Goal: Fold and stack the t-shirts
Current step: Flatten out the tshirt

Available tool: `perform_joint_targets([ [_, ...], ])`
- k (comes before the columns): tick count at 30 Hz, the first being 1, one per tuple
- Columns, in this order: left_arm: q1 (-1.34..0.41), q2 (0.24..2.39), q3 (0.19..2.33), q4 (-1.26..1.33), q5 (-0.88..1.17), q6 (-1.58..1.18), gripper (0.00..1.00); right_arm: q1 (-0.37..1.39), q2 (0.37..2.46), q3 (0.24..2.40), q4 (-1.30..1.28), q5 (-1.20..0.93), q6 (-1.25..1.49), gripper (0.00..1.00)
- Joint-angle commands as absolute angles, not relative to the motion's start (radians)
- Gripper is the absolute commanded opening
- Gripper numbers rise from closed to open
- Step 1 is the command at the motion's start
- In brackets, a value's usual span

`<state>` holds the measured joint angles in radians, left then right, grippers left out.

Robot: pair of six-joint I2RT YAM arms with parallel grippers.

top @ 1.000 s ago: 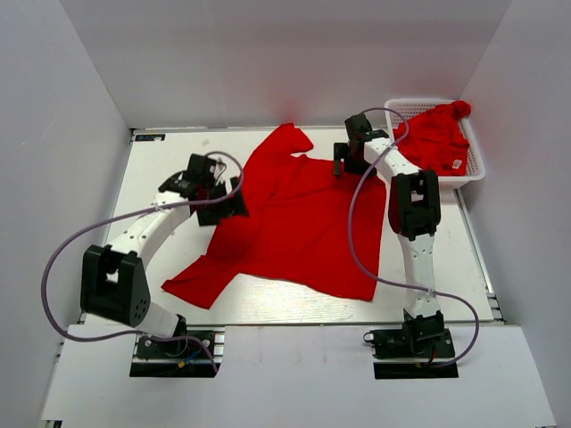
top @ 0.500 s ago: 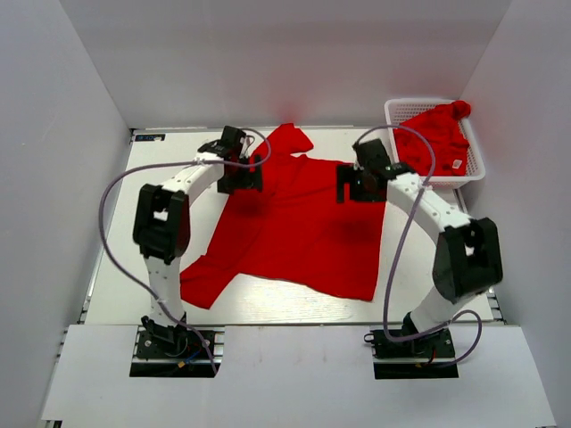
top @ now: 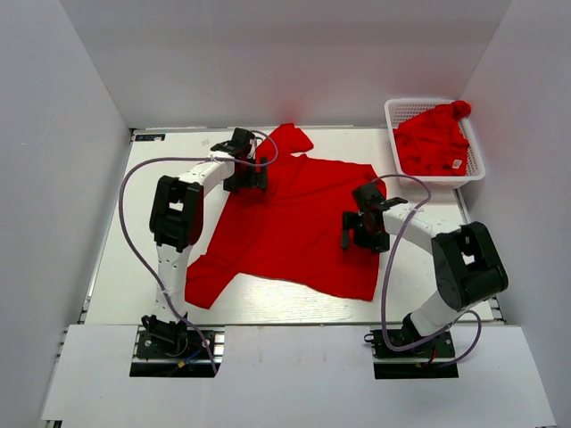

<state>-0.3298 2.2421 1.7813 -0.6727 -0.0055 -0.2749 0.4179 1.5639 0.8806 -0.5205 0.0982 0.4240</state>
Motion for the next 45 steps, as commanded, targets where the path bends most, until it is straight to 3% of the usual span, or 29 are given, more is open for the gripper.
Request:
perform_joint_targets([
  [1, -0.333, 2.260, 1.782, -0.718, -0.100, -0.325, 1.00, 0.410, 1.627, 0.937, -0.479, 0.164, 0.436, 0.90],
  [7, -0.284, 2.293, 1.795, -0.921, -0.391, -0.523, 1.00, 0.364, 1.785, 1.098, -0.514, 0.256, 0.394, 0.90],
  [10, -0.262, 2.281, 1.775, -0.969, -0.414, -0.600, 1.00, 0.328, 1.874, 1.204, -0.523, 0.247, 0.359, 0.90],
  [16, -0.241, 2.201, 1.692, -0.839, -0.307, -0.589, 1.00, 0.272, 2.028, 1.397, -0.572, 0.233, 0.293, 0.90],
  [22, -0.265, 2.258, 1.951, -0.761, -0.146, -0.407, 1.00, 0.258, 2.036, 1.546, -0.589, 0.149, 0.203, 0.90],
  [30, -0.284, 2.132, 1.924, -0.669, -0.065, -0.269, 1.00, 0.264, 1.842, 1.418, -0.586, 0.124, 0.215, 0.90],
  [37, -0.325, 2.203, 2.071, -0.857, -0.139, -0.176, 1.00, 0.275, 1.698, 1.251, -0.571, 0.095, 0.238, 0.90],
  [43, -0.345, 2.203, 1.997, -0.779, -0.043, -0.140, 1.00, 0.299, 1.658, 1.154, -0.526, -0.044, 0.238, 0.90],
  [45, -0.356, 2.223, 1.987, -0.753, -0.017, -0.140, 0.92, 0.304, 1.654, 1.132, -0.523, -0.037, 0.248, 0.90],
])
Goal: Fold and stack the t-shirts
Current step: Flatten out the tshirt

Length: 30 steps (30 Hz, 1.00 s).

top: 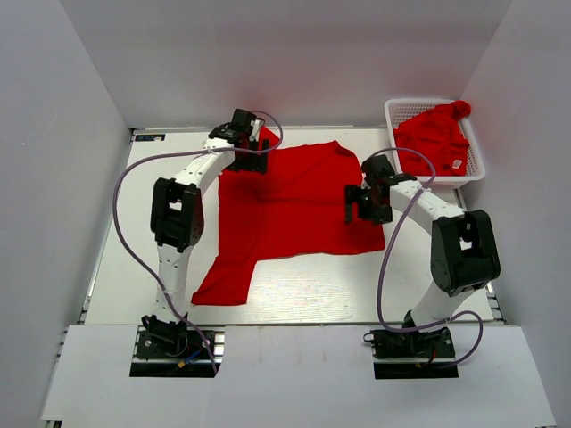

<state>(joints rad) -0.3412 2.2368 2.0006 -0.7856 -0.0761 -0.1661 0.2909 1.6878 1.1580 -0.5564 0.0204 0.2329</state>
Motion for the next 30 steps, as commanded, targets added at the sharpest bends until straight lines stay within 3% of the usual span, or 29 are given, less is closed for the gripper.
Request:
perform_joint_targets([
  [1, -0.356, 2.238, 2.003, -0.753, -0.017, -0.140, 0.90, 0.302, 1.652, 1.124, -0.520, -0.016, 0.252, 0.90],
  [6, -0.365, 2.316, 2.062, -0.810, -0.117, -0.173, 0.77, 0.302, 1.641, 1.091, -0.517, -0.006, 0.278, 0.90],
  [14, -0.365, 2.376, 2.083, -0.799, -0.181, -0.192, 0.68, 0.299, 1.658, 1.042, -0.492, 0.037, 0.324, 0.90],
  [26, -0.365, 2.349, 2.102, -0.808, -0.225, -0.225, 0.22, 0.291, 1.706, 1.031, -0.509, 0.115, 0.371, 0.90],
  [27, -0.365, 2.336, 2.102, -0.799, -0.225, -0.225, 0.11, 0.291, 1.718, 1.029, -0.511, 0.114, 0.382, 0.90],
  [29, -0.365, 2.326, 2.115, -0.799, -0.238, -0.225, 0.00, 0.290, 1.721, 1.028, -0.511, 0.115, 0.396, 0.90],
  [30, -0.365, 2.326, 2.115, -0.810, -0.247, -0.225, 0.00, 0.290, 1.726, 1.025, -0.514, 0.117, 0.402, 0.90],
])
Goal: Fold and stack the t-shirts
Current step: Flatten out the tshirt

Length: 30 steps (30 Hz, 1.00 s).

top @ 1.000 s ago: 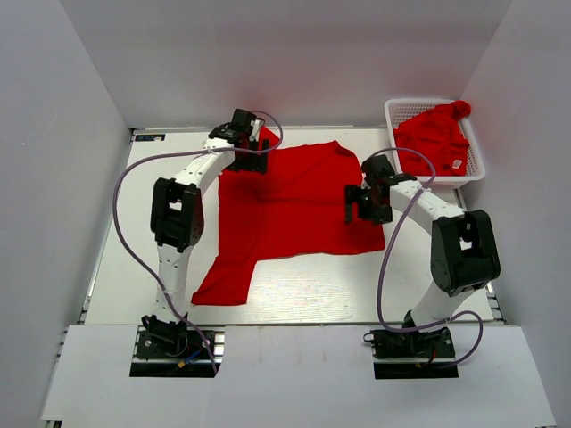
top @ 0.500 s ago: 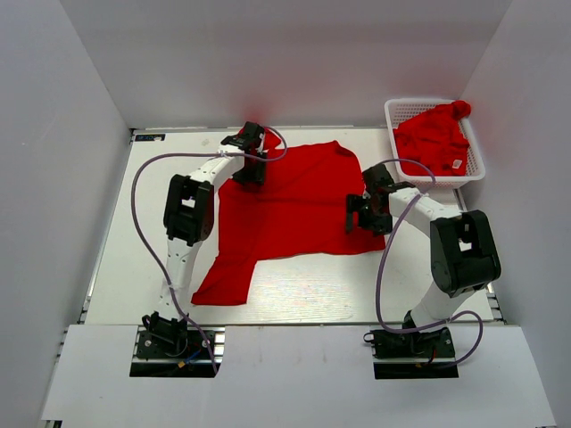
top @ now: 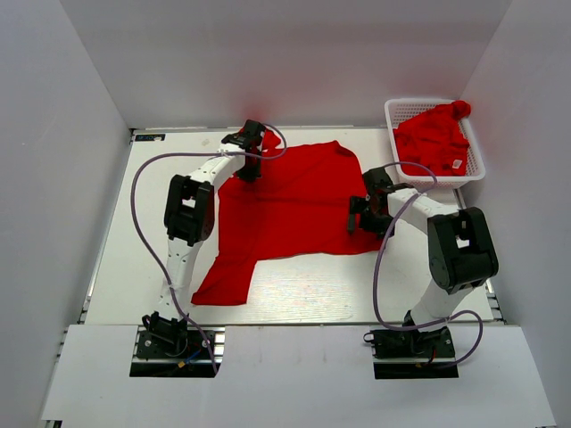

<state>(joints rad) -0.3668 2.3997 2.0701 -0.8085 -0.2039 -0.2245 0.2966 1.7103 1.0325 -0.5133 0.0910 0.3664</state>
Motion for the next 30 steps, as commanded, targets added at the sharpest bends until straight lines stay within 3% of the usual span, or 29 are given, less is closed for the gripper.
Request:
perform_joint_targets([
  [1, -0.365, 2.326, 2.129, -0.822, -0.247, -0.225, 0.00, 0.291, 1.729, 1.023, -0.517, 0.123, 0.406, 0.90],
  [11, -0.298, 2.197, 1.990, -0.796, -0.325, -0.175, 0.00, 0.265, 1.735, 1.005, -0.531, 0.161, 0.472, 0.90],
  [30, -0.061, 2.095, 1.761, -0.604, -0.209, 0.043, 0.00, 0.213, 1.729, 0.985, -0.543, 0.183, 0.482, 0.90],
])
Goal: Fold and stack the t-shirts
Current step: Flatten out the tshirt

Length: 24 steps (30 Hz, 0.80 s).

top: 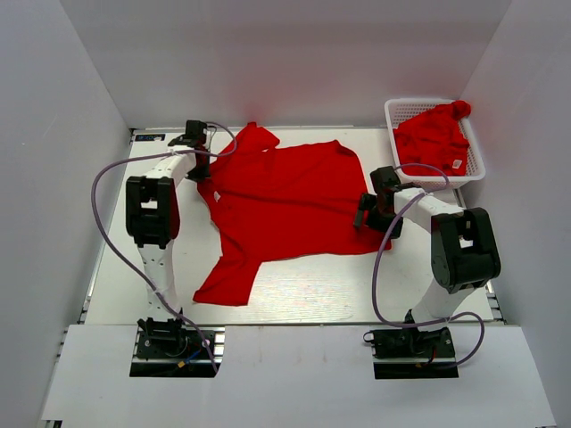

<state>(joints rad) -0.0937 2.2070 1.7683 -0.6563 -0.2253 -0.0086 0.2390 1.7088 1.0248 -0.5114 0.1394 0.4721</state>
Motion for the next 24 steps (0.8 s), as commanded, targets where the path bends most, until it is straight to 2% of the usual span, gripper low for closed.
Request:
perform_joint_targets([
  [1, -0.061, 2.105, 1.761, -0.604, -0.195, 0.058, 0.00, 0.210, 1.729, 0.986, -0.545, 0.181, 0.483, 0.90],
  [8, 0.003, 2.149, 1.761, -0.551, -0.184, 0.129, 0.00, 0.195, 1.727, 0.986, -0.560, 0.213, 0.480, 0.90],
  [20, 0.063, 2.342, 1.988, -0.600, -0.273, 0.212, 0.00, 0.179, 1.724, 0.999, -0.569, 0.216, 0.460, 0.90],
  [21, 0.074, 2.353, 2.026, -0.616, -0.238, 0.212, 0.07, 0.179, 1.723, 1.002, -0.566, 0.213, 0.459, 0.90],
  [22, 0.074, 2.364, 2.043, -0.639, -0.218, 0.212, 0.42, 0.179, 1.723, 1.003, -0.566, 0.212, 0.456, 0.90],
  [24, 0.074, 2.376, 2.081, -0.660, -0.204, 0.212, 0.75, 0.179, 1.720, 1.011, -0.568, 0.213, 0.453, 0.90],
])
